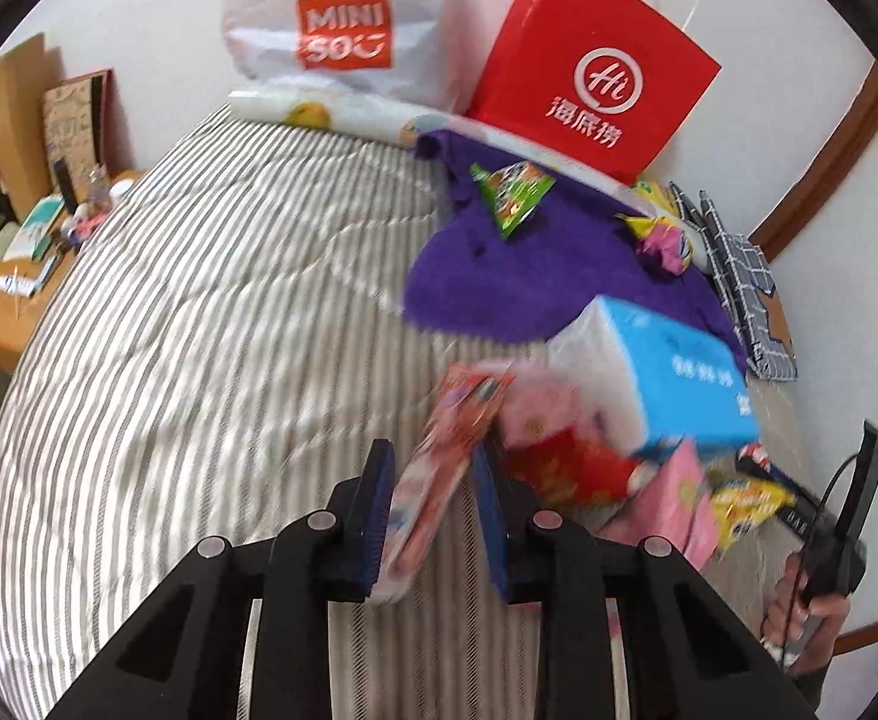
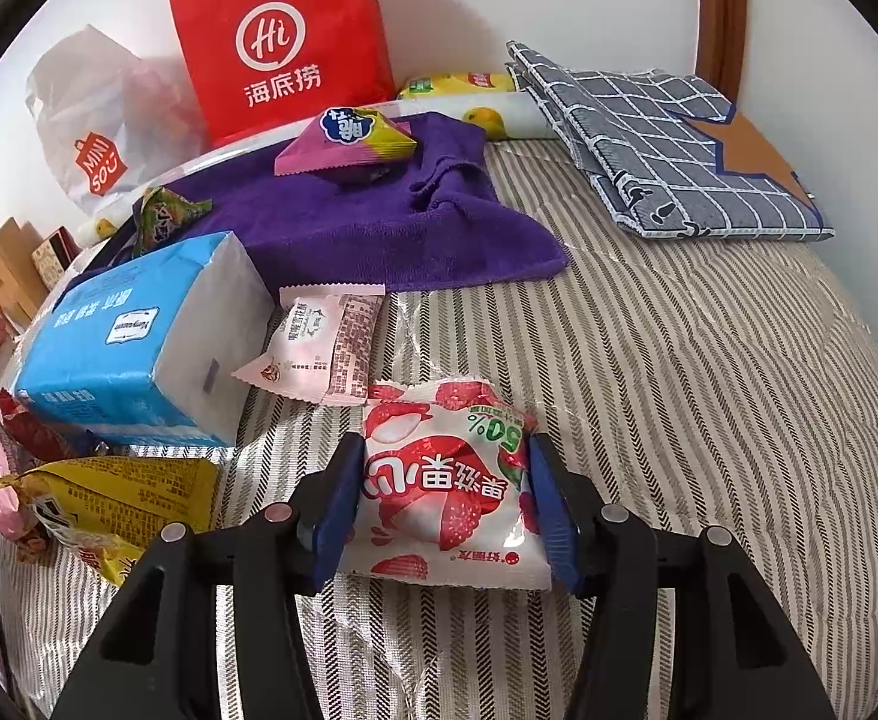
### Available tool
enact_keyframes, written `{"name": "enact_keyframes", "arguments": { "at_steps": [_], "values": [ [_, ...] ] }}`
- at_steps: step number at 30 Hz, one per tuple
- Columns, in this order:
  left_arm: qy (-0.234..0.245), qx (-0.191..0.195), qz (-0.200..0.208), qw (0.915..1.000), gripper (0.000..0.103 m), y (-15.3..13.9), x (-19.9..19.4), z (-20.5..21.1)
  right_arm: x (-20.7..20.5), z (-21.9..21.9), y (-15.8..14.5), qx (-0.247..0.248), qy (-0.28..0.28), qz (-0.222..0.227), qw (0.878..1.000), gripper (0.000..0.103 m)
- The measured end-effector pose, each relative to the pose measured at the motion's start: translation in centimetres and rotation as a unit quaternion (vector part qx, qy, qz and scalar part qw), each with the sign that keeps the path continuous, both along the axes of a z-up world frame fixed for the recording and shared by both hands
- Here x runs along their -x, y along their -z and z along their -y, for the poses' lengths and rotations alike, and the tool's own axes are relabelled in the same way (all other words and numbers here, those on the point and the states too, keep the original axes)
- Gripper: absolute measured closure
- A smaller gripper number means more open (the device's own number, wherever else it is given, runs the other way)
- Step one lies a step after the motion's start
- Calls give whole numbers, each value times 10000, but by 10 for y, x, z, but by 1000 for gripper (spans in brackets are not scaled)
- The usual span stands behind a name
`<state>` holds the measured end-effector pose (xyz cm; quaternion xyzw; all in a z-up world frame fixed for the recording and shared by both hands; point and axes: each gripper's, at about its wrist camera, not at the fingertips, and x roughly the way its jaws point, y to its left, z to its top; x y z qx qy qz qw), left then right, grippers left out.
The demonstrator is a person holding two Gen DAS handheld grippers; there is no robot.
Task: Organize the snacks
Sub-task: 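Grasp the pink stick candy with the left tool while the right tool holds the strawberry bag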
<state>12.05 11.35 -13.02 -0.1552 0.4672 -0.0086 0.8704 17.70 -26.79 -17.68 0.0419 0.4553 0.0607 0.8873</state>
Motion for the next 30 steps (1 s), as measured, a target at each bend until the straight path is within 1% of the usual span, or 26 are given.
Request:
{"name": "enact_keyframes", "arguments": {
  "at_steps": [4,6,8,9,10,12,13,16,19,21,22,23,26,28,30],
  "values": [
    [41,77,-89,9999,79,8,10,-6,5,0,-2,6,47,-44,10000,49],
    [73,23,-59,10000,79,7,12,-5,7,1,-3,-6,79,-77,9999,49],
    [152,-85,20,9998,76,4,10,0,11,1,-5,1,72,-91,9999,49],
    [199,-113,54,9997,75,3,9,2,12,1,-5,14,59,-91,9999,49],
    [257,-147,81,9995,68,2,6,5,14,1,-6,28,47,-88,9999,49],
    [329,-266,81,9991,59,3,-2,10,16,1,-5,48,19,-75,10000,49],
    [350,-325,61,9988,57,4,-6,12,16,2,-5,45,16,-58,10000,49],
    [439,-512,-68,9977,57,13,-19,19,17,4,-4,10,13,-11,10000,49],
    [491,-673,-133,9964,58,23,-26,25,16,2,-3,77,-21,47,10000,48],
    [494,-910,11,9946,59,25,-25,30,13,1,-2,162,-15,44,9999,47],
    [530,-1050,47,9930,68,26,-26,34,11,0,-2,197,-32,16,9998,45],
    [541,-1217,112,9910,70,27,-26,36,11,-1,-2,221,-45,9,9997,45],
    [544,-1445,281,9876,74,30,-24,40,9,-3,-1,334,-66,-5,9994,44],
    [536,-1547,338,9859,75,31,-24,41,9,-2,-1,297,-67,-3,9995,43],
    [514,-1510,340,9866,75,31,-23,40,9,0,-1,233,-67,-4,9997,43]
  ]
}}
